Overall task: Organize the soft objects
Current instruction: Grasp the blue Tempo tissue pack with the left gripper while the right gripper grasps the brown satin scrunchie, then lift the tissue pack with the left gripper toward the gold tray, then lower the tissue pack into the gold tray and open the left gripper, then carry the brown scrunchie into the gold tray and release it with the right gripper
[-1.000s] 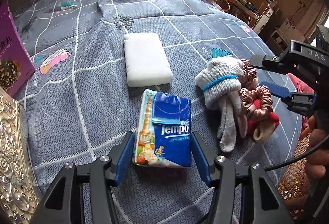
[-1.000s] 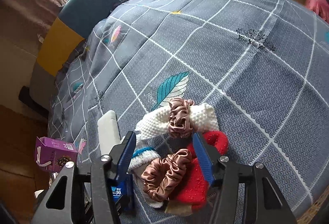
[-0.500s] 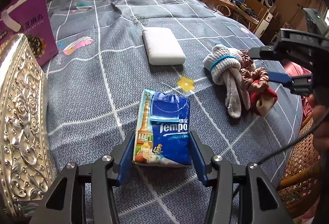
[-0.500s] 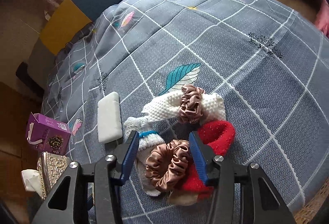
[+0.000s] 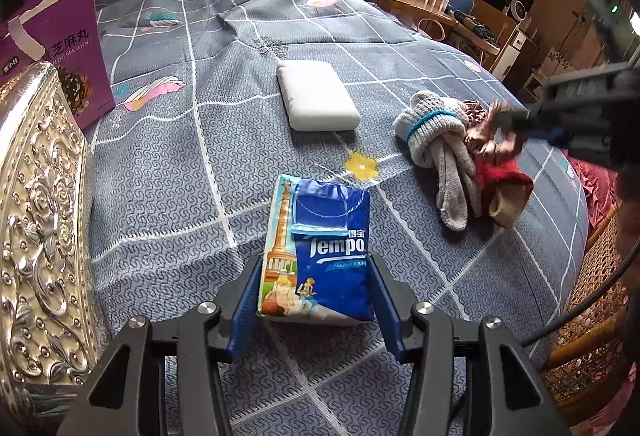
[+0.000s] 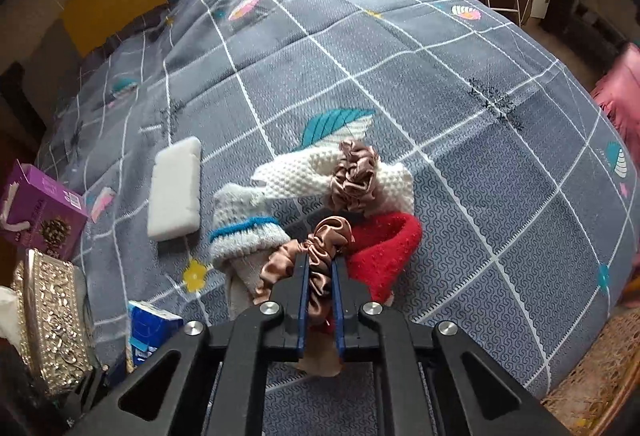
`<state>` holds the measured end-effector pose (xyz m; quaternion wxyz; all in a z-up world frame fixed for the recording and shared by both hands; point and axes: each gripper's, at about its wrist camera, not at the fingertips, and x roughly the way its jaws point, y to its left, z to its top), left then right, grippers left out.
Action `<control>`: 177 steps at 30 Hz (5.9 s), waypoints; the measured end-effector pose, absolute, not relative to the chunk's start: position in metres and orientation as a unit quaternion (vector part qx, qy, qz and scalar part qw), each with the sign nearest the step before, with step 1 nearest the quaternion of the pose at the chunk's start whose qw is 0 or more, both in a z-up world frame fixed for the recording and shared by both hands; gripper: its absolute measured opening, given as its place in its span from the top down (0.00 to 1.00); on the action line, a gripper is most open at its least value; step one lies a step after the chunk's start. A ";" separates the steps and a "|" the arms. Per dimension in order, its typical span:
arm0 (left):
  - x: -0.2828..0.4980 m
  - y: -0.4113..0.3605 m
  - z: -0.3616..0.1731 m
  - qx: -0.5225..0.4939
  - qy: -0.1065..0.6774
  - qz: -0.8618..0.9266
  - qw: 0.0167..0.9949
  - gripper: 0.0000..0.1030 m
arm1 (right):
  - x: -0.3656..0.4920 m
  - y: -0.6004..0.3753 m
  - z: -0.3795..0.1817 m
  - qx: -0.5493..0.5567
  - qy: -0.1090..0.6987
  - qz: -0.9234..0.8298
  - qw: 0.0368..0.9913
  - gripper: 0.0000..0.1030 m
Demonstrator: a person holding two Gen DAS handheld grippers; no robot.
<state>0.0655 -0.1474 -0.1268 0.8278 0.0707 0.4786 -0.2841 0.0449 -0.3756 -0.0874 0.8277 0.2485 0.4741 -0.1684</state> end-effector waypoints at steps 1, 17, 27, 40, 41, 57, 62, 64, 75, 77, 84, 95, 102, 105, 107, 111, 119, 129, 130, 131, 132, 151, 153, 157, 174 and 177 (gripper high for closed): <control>0.065 -0.148 -0.127 0.072 0.478 -0.283 0.828 0.49 | 0.043 -0.376 -0.078 0.253 0.453 -0.159 0.840 0.90; 0.060 -0.145 -0.128 0.074 0.468 -0.268 0.839 0.49 | 0.131 -0.315 -0.130 0.157 0.541 -0.004 0.827 0.90; 0.076 -0.147 -0.087 0.059 0.460 -0.250 0.850 0.50 | 0.132 -0.309 -0.142 0.117 0.556 -0.015 0.823 0.90; 0.206 -0.119 0.028 -0.012 0.431 -0.194 0.881 0.50 | 0.134 -0.298 -0.140 0.079 0.553 -0.014 0.829 0.90; 0.214 -0.104 0.038 -0.021 0.421 -0.180 0.888 0.50 | 0.134 -0.295 -0.140 0.071 0.552 -0.014 0.831 0.90; 0.162 0.192 0.005 -0.153 0.396 0.043 0.904 0.50 | 0.125 -0.266 -0.143 0.002 0.540 -0.020 0.841 0.88; 0.105 0.247 -0.022 -0.195 0.399 0.078 0.893 0.50 | 0.119 -0.253 -0.143 -0.028 0.533 -0.024 0.845 0.88; 0.085 0.262 -0.033 -0.206 0.400 0.092 0.888 0.50 | 0.116 -0.250 -0.142 -0.034 0.530 -0.025 0.847 0.88; 0.026 0.294 -0.091 -0.241 0.430 0.152 0.856 0.50 | 0.104 -0.231 -0.135 -0.052 0.525 -0.034 0.849 0.87; 0.025 0.296 -0.100 -0.240 0.443 0.159 0.849 0.50 | 0.109 -0.234 -0.134 -0.054 0.525 -0.034 0.849 0.87; 0.027 0.282 -0.107 -0.196 0.460 0.166 0.850 0.47 | 0.111 -0.239 -0.135 -0.055 0.525 -0.034 0.848 0.87; 0.013 0.262 -0.093 -0.135 0.434 0.186 0.871 0.45 | 0.112 -0.243 -0.136 -0.056 0.526 -0.033 0.848 0.87; 0.011 0.234 -0.073 -0.110 0.414 0.144 0.892 0.45 | 0.113 -0.245 -0.136 -0.055 0.526 -0.034 0.848 0.87; 0.011 0.223 -0.066 -0.099 0.407 0.133 0.898 0.45 | 0.113 -0.247 -0.136 -0.051 0.527 -0.034 0.848 0.88; 0.011 0.216 -0.063 -0.089 0.403 0.125 0.902 0.45 | 0.114 -0.249 -0.135 -0.046 0.528 -0.034 0.848 0.88; 0.011 0.204 -0.059 -0.077 0.400 0.109 0.907 0.45 | 0.116 -0.255 -0.134 -0.033 0.530 -0.036 0.847 0.88; 0.012 0.193 -0.058 -0.065 0.401 0.088 0.910 0.45 | 0.120 -0.267 -0.133 -0.005 0.529 -0.042 0.847 0.89; 0.012 0.186 -0.064 -0.066 0.409 0.066 0.908 0.45 | 0.121 -0.283 -0.122 0.046 0.504 -0.057 0.861 0.89; 0.012 0.186 -0.065 -0.066 0.411 0.064 0.907 0.45 | 0.121 -0.285 -0.120 0.055 0.500 -0.060 0.862 0.89; 0.012 0.186 -0.065 -0.066 0.412 0.062 0.907 0.45 | 0.120 -0.287 -0.118 0.064 0.495 -0.061 0.864 0.89; 0.013 0.185 -0.066 -0.066 0.412 0.060 0.907 0.45 | 0.121 -0.291 -0.115 0.078 0.490 -0.060 0.866 0.89; 0.012 0.191 -0.060 -0.078 0.404 0.054 0.910 0.45 | 0.220 -0.226 -0.002 0.063 0.450 0.005 0.891 0.89; 0.011 0.195 -0.060 -0.082 0.403 0.056 0.910 0.45 | 0.235 -0.198 0.017 0.057 0.439 0.029 0.896 0.89; 0.010 0.205 -0.062 -0.090 0.405 0.065 0.908 0.45 | 0.252 -0.135 0.049 0.043 0.419 0.087 0.903 0.89; -0.001 0.247 -0.068 -0.126 0.397 0.117 0.901 0.45 | 0.154 0.098 -0.016 -0.044 0.497 0.383 0.777 0.89; -0.001 0.243 -0.068 -0.123 0.399 0.113 0.902 0.45 | 0.152 0.118 -0.033 -0.042 0.507 0.385 0.770 0.85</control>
